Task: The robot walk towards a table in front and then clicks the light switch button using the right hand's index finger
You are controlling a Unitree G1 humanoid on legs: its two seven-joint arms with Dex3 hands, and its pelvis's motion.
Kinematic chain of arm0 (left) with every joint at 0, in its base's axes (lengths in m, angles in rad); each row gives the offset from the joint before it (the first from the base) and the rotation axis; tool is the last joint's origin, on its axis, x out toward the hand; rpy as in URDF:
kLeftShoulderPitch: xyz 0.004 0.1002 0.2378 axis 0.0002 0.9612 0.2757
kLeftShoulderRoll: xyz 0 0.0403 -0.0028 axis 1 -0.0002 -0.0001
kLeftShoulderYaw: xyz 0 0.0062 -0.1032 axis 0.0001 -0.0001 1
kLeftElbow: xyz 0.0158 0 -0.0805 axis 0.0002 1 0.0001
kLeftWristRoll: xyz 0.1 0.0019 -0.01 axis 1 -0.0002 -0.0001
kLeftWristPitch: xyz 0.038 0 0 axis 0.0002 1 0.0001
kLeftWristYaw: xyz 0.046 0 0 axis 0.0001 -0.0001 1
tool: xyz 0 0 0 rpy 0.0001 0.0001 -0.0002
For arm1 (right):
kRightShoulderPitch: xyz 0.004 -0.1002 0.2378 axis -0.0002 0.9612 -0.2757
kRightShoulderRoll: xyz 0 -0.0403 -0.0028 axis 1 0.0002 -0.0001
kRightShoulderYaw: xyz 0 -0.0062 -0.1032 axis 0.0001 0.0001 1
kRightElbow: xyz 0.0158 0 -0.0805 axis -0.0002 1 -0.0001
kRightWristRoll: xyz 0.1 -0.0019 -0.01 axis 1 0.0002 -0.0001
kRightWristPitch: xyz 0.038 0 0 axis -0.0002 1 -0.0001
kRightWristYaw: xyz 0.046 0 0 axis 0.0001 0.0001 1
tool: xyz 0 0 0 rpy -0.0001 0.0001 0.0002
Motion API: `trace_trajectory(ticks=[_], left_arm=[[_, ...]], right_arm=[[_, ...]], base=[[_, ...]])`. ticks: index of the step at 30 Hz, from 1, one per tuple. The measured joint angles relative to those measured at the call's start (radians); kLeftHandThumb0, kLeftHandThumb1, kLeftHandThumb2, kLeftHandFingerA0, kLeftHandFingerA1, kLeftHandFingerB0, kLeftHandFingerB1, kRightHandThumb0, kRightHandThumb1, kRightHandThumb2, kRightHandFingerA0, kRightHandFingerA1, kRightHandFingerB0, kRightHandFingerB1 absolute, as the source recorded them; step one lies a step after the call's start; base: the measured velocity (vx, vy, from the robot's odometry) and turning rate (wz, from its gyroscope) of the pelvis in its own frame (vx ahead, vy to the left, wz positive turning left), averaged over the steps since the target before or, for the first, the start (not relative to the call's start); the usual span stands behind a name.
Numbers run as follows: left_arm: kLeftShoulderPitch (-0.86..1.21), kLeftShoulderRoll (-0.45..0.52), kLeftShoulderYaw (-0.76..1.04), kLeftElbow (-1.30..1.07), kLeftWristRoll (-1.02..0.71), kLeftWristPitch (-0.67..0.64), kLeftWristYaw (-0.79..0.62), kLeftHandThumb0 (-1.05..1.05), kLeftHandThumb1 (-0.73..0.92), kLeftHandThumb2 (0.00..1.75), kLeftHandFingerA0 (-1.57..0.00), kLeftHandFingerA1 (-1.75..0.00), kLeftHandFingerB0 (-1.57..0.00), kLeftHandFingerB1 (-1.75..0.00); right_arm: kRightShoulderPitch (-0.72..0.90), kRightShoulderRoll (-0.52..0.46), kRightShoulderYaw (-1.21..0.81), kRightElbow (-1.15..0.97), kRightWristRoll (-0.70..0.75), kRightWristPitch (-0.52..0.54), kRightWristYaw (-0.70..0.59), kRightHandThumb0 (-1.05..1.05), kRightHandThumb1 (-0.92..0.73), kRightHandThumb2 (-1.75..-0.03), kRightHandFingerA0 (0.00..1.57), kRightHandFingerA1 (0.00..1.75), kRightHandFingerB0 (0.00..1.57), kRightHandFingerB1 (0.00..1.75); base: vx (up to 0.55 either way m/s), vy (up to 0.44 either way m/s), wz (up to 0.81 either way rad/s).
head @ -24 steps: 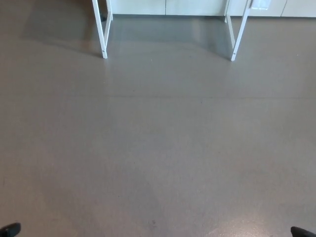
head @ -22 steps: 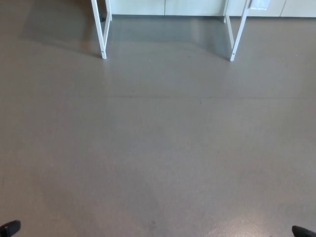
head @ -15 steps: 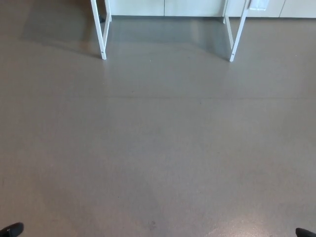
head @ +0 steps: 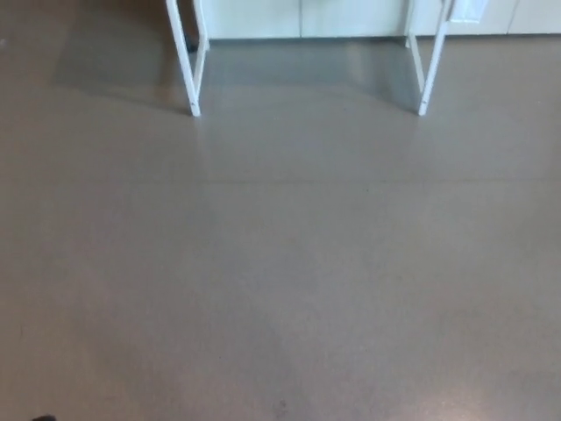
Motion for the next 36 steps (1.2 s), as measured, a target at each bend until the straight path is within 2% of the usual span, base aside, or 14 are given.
trace_trajectory(ticks=[16,29,36], left_arm=[[-0.002,0.02,-0.006,0.03,0.003,-0.037,0.002,-0.17,0.59,0.57,-0.52,-0.45,-0.38,-0.37],[-0.003,0.014,-0.022,0.045,0.004,-0.055,-0.002,-0.18,0.58,0.57,-0.52,-0.46,-0.38,-0.37],[0.018,0.015,-0.029,0.019,0.004,-0.057,-0.002,-0.18,0.57,0.57,-0.53,-0.46,-0.37,-0.38]], right_arm=[[0.0,0.005,0.014,0.0,-0.003,-0.017,0.006,0.06,-0.59,-0.98,0.18,0.56,0.2,0.53],[-0.01,-0.014,0.025,0.015,-0.014,-0.036,0.007,0.08,-0.59,-0.98,0.19,0.56,0.21,0.54],[-0.008,-0.019,0.038,0.017,-0.019,-0.04,0.005,0.08,-0.59,-0.98,0.19,0.56,0.22,0.54]], base=[[0.09,0.182,-0.06],[0.16,-0.173,0.12],[0.18,0.017,-0.09]])
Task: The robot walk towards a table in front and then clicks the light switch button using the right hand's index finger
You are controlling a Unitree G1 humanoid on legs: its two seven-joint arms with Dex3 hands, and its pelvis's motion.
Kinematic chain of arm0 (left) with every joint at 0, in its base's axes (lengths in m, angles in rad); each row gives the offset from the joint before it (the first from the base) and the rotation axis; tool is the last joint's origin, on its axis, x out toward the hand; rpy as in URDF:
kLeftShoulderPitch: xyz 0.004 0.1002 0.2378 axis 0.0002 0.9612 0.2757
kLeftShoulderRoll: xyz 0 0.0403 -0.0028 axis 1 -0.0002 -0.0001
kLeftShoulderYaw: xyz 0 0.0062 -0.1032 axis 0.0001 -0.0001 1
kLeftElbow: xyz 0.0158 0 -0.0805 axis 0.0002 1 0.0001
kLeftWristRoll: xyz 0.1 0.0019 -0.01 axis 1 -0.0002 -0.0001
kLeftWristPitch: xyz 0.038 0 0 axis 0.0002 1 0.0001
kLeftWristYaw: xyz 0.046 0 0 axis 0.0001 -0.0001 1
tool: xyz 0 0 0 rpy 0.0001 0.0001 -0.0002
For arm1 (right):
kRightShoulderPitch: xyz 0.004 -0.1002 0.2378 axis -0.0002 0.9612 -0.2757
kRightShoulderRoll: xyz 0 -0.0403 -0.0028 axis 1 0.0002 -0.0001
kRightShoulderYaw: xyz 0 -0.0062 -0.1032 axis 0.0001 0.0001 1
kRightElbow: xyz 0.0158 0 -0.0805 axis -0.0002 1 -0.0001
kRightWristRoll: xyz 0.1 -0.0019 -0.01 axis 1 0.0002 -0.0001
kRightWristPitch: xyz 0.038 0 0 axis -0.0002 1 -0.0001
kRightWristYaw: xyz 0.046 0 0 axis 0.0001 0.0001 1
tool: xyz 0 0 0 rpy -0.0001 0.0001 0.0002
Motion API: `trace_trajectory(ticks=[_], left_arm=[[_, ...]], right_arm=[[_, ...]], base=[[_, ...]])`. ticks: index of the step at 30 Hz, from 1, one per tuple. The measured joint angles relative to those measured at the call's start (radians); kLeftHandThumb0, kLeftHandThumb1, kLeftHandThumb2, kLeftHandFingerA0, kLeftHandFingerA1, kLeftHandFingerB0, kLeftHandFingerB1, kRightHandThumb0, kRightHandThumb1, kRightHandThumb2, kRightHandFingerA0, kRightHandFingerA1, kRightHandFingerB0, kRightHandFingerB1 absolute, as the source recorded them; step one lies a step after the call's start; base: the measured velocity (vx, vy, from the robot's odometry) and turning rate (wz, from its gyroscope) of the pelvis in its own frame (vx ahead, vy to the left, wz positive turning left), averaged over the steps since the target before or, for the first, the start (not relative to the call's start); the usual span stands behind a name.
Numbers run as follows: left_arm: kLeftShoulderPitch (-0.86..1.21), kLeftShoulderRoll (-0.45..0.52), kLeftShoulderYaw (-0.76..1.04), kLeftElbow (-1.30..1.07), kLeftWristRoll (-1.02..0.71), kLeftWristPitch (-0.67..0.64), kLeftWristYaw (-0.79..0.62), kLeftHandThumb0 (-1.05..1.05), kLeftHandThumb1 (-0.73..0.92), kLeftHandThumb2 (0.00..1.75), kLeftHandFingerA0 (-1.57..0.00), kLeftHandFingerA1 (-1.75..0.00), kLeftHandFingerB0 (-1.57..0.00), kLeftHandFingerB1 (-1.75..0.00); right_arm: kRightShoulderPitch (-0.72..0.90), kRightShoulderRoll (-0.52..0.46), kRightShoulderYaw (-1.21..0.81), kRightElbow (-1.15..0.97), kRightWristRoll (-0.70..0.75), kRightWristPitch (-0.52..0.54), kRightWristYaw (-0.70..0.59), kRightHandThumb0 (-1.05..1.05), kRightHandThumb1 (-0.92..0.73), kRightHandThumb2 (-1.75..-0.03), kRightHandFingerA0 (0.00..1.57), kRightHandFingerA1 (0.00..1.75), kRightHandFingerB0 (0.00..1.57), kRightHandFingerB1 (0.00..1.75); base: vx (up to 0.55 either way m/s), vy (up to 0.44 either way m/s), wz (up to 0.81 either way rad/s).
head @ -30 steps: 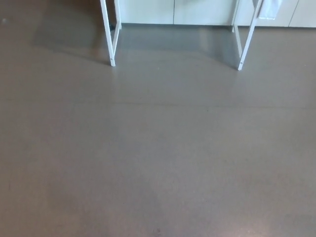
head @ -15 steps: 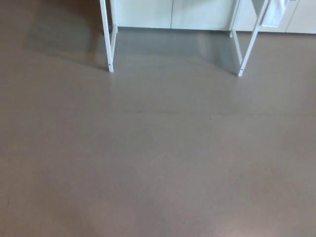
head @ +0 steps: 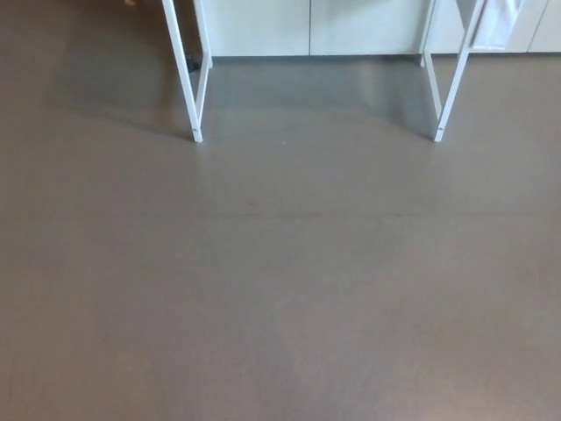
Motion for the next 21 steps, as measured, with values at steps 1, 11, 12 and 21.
trace_trajectory(ticks=[1,11,12,21], left_arm=[[-0.001,0.001,0.0,0.002,0.0,0.0,0.0,-0.18,0.57,0.57,-0.53,-0.46,-0.37,-0.37],[0.006,0.016,0.002,0.031,0.001,-0.015,-0.006,-0.2,0.61,0.58,-0.52,-0.46,-0.36,-0.37],[0.006,0.016,0.001,0.035,0.001,-0.018,-0.007,-0.19,0.61,0.58,-0.52,-0.46,-0.36,-0.37],[0.025,0.011,-0.001,0.045,0.001,-0.035,-0.014,-0.2,0.6,0.58,-0.55,-0.46,-0.36,-0.37]], right_arm=[[0.0,0.0,0.001,0.0,-0.001,0.0,0.0,0.09,-0.59,-0.98,0.2,0.56,0.22,0.54],[0.008,-0.005,0.02,0.02,-0.008,-0.01,0.001,0.11,-0.6,-0.98,0.18,0.56,0.22,0.54],[0.007,-0.006,0.021,0.025,-0.009,-0.012,0.001,0.11,-0.6,-0.98,0.19,0.56,0.22,0.54],[0.002,-0.024,0.034,0.042,-0.025,-0.037,0.001,0.12,-0.6,-0.98,0.19,0.56,0.21,0.54]], base=[[0.18,0.143,-0.1],[0.23,0.152,-0.06],[0.22,-0.023,0.11],[0.24,-0.168,0.17]])
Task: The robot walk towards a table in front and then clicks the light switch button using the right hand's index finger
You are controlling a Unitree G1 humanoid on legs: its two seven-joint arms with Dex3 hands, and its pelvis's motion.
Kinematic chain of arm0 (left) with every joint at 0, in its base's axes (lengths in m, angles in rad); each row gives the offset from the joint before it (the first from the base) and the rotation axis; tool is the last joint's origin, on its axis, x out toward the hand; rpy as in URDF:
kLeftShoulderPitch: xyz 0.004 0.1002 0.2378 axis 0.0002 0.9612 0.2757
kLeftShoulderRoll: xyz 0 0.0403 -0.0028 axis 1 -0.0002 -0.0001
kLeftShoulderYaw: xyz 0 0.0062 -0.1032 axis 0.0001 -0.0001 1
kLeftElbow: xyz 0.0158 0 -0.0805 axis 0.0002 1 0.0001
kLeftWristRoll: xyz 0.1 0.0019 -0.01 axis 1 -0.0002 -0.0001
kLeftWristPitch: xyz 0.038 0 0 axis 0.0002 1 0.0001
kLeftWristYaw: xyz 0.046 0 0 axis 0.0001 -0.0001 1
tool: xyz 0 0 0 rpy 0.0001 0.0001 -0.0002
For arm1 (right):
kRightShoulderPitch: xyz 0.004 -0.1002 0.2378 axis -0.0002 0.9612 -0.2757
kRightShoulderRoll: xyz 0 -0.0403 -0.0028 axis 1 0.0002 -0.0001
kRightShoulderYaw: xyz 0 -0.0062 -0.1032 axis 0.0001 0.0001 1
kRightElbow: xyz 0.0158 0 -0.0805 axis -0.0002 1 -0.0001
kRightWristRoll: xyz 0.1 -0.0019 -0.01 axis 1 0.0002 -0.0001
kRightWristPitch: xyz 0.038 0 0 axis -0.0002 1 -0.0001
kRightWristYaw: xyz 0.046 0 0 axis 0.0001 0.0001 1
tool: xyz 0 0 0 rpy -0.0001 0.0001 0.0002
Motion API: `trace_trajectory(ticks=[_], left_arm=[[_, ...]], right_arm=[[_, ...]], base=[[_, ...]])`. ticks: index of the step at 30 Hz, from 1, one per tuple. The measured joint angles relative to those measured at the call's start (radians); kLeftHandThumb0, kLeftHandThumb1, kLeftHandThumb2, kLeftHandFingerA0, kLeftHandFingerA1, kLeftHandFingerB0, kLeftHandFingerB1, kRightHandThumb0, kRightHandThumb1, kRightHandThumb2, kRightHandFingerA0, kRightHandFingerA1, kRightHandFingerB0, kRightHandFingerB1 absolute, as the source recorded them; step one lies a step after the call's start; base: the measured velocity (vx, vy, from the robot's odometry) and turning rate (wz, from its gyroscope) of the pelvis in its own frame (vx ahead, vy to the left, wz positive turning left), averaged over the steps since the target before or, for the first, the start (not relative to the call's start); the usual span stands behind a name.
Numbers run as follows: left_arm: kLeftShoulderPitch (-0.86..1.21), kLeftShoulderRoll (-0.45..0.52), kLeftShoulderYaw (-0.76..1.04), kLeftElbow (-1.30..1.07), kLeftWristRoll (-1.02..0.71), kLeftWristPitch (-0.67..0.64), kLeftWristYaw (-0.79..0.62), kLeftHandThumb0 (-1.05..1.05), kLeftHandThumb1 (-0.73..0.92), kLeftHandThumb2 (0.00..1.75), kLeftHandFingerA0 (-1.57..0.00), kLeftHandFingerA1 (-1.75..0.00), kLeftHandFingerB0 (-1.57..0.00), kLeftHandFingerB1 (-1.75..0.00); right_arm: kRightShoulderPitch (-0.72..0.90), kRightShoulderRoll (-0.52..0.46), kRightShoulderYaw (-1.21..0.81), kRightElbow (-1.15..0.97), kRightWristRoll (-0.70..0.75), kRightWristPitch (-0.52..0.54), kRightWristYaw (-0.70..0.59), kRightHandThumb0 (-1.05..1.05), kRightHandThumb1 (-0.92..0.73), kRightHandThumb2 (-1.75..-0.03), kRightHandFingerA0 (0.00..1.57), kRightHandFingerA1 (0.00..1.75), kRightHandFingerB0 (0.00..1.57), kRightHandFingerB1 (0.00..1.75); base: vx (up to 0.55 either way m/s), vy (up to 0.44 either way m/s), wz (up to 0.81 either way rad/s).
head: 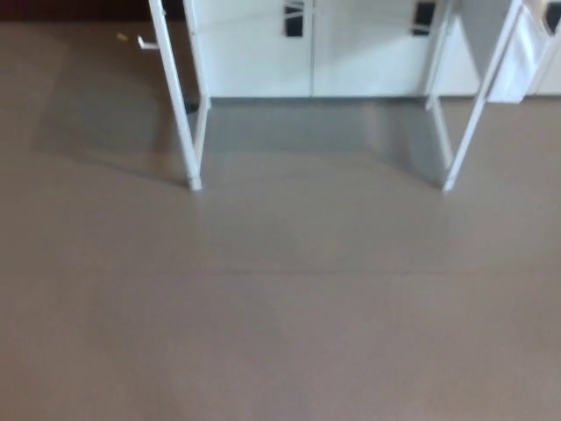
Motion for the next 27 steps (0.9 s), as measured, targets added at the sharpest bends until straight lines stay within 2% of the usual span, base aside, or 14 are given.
trace_trajectory(ticks=[8,18,19,20,22,23,24,27], left_arm=[[0.004,-0.001,-0.001,0.014,0.0,-0.011,-0.007,-0.19,0.59,0.57,-0.57,-0.47,-0.35,-0.37],[0.042,0.006,-0.002,0.013,0.003,-0.026,-0.006,-0.2,0.58,0.57,-0.58,-0.47,-0.37,-0.37],[0.043,0.006,-0.003,0.023,0.004,-0.03,-0.006,-0.21,0.59,0.57,-0.57,-0.47,-0.37,-0.37],[0.043,0.006,-0.004,0.029,0.004,-0.032,-0.006,-0.21,0.59,0.58,-0.57,-0.47,-0.37,-0.37],[0.043,0.007,-0.005,0.039,0.004,-0.037,-0.007,-0.21,0.6,0.58,-0.55,-0.46,-0.36,-0.37],[0.044,0.007,-0.006,0.04,0.005,-0.037,-0.007,-0.21,0.6,0.58,-0.55,-0.46,-0.36,-0.36],[0.044,0.008,-0.007,0.039,0.005,-0.038,-0.007,-0.2,0.59,0.57,-0.55,-0.46,-0.36,-0.36],[0.045,0.009,-0.009,0.041,0.006,-0.04,-0.007,-0.22,0.59,0.57,-0.56,-0.47,-0.35,-0.36]], right_arm=[[-0.002,-0.01,0.004,0.018,-0.008,-0.012,-0.003,0.12,-0.6,-0.98,0.2,0.56,0.21,0.53],[0.042,-0.008,0.026,0.021,-0.023,-0.036,-0.011,0.06,-0.57,-0.97,0.2,0.57,0.21,0.54],[0.052,-0.008,0.03,0.019,-0.025,-0.037,-0.011,0.04,-0.78,-0.62,0.24,0.51,0.31,0.44],[0.057,-0.008,0.032,0.019,-0.027,-0.038,-0.011,0.03,-0.57,-0.99,0.21,0.57,0.21,0.54],[0.054,-0.009,0.034,0.031,-0.029,-0.045,-0.011,0.03,-0.57,-0.98,0.21,0.57,0.21,0.54],[0.05,-0.009,0.034,0.039,-0.029,-0.048,-0.011,0.03,-0.77,-0.62,0.24,0.51,0.31,0.44],[0.046,-0.009,0.035,0.047,-0.029,-0.05,-0.011,0.03,-0.57,-0.98,0.2,0.57,0.21,0.54],[0.044,-0.01,0.037,0.049,-0.03,-0.055,-0.011,0.04,-0.58,-0.98,0.2,0.57,0.2,0.53]], base=[[0.22,-0.051,-0.04],[0.29,0.196,-0.05],[0.23,0.044,0.11],[0.24,0.014,0.1],[0.23,-0.035,0.13],[0.22,-0.072,0.12],[0.21,-0.14,0.13],[0.27,-0.212,0.22]])
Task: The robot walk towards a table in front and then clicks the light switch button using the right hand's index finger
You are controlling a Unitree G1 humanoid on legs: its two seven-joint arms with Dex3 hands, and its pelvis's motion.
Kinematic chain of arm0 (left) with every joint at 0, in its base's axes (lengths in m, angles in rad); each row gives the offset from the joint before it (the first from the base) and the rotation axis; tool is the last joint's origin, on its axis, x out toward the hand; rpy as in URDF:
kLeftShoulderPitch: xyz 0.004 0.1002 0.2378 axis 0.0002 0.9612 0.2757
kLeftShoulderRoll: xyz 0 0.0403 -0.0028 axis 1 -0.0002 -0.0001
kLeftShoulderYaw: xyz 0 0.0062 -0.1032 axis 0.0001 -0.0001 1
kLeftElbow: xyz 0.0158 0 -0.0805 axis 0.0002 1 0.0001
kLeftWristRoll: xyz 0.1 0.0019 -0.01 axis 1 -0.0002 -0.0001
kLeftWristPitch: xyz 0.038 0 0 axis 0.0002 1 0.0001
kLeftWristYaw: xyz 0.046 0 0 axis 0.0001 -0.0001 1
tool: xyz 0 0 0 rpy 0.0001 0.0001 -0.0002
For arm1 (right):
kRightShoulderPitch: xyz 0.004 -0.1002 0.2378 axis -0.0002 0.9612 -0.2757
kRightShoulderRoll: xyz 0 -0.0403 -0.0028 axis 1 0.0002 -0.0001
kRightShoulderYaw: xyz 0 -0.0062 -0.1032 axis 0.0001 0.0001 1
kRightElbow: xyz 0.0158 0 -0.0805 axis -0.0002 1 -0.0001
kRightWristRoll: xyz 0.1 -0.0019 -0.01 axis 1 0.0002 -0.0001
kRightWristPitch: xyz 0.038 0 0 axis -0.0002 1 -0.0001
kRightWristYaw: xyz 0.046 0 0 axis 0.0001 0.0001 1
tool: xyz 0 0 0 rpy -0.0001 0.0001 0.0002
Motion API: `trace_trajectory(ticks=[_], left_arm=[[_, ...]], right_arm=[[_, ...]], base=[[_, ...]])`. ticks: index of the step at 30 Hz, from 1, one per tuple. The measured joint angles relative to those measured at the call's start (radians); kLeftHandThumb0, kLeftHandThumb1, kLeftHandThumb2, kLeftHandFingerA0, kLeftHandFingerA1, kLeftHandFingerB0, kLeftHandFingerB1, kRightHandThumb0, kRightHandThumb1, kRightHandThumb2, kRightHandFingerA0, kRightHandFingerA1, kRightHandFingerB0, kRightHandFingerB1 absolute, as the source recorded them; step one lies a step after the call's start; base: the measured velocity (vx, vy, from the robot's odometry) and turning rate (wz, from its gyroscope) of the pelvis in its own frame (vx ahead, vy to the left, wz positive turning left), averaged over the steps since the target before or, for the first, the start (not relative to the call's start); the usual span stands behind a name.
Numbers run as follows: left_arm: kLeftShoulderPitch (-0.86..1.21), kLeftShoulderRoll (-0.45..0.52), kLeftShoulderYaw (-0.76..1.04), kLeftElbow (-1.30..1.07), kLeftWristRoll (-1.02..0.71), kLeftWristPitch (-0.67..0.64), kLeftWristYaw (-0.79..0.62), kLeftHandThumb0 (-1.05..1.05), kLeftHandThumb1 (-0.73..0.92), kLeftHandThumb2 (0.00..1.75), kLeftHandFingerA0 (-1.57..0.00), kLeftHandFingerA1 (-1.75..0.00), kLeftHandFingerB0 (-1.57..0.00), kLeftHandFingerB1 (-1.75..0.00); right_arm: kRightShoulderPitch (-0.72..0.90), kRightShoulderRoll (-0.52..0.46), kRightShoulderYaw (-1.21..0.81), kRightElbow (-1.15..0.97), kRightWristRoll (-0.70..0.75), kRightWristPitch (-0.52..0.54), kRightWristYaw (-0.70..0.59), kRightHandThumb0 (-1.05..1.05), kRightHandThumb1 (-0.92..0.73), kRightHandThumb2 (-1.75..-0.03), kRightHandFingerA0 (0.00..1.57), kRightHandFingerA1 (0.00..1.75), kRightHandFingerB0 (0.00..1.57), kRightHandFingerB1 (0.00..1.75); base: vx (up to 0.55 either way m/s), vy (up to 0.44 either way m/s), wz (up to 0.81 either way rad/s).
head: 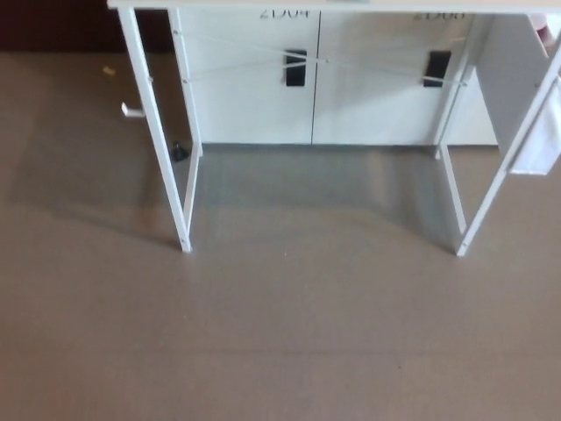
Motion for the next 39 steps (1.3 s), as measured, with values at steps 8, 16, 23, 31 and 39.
trace_trajectory(ticks=[8,16,23,31,39], left_arm=[[-0.013,-0.005,-0.004,0.001,0.0,-0.011,-0.007,-0.24,0.59,0.58,-0.57,-0.47,-0.35,-0.36],[-0.013,-0.006,-0.007,-0.036,0.003,-0.008,-0.006,-0.19,0.59,0.57,-0.58,-0.47,-0.35,-0.36],[-0.049,0.006,-0.004,-0.019,0.005,-0.011,-0.004,-0.19,0.61,0.58,-0.57,-0.47,-0.36,-0.37],[-0.042,0.005,-0.003,-0.016,0.01,-0.011,0.01,-0.18,0.62,0.58,-0.56,-0.48,-0.35,-0.37],[-0.019,-0.053,-0.005,-0.06,0.005,-0.007,0.02,-0.17,0.6,0.57,-0.52,-0.45,-0.34,-0.37]], right_arm=[[-0.019,-0.021,0.008,-0.039,-0.002,0.0,0.001,0.04,-0.56,-0.97,0.21,0.58,0.21,0.54],[-0.035,-0.019,0.014,-0.032,-0.012,0.008,-0.005,0.1,-0.6,-0.98,0.2,0.56,0.22,0.54],[-0.058,-0.017,0.024,-0.054,-0.018,0.025,-0.006,0.1,-0.59,-0.97,0.19,0.55,0.21,0.53],[-0.063,-0.018,0.029,-0.07,-0.02,0.047,-0.006,0.09,-0.58,-0.97,0.22,0.57,0.23,0.55],[-0.071,-0.051,0.034,-0.061,-0.028,0.051,-0.007,0.1,-0.58,-0.97,0.22,0.57,0.22,0.54]], base=[[0.27,-0.192,0.09],[0.24,0.097,0.02],[0.28,0.125,-0.04],[0.27,-0.15,0.16],[0.24,-0.172,0.12]])
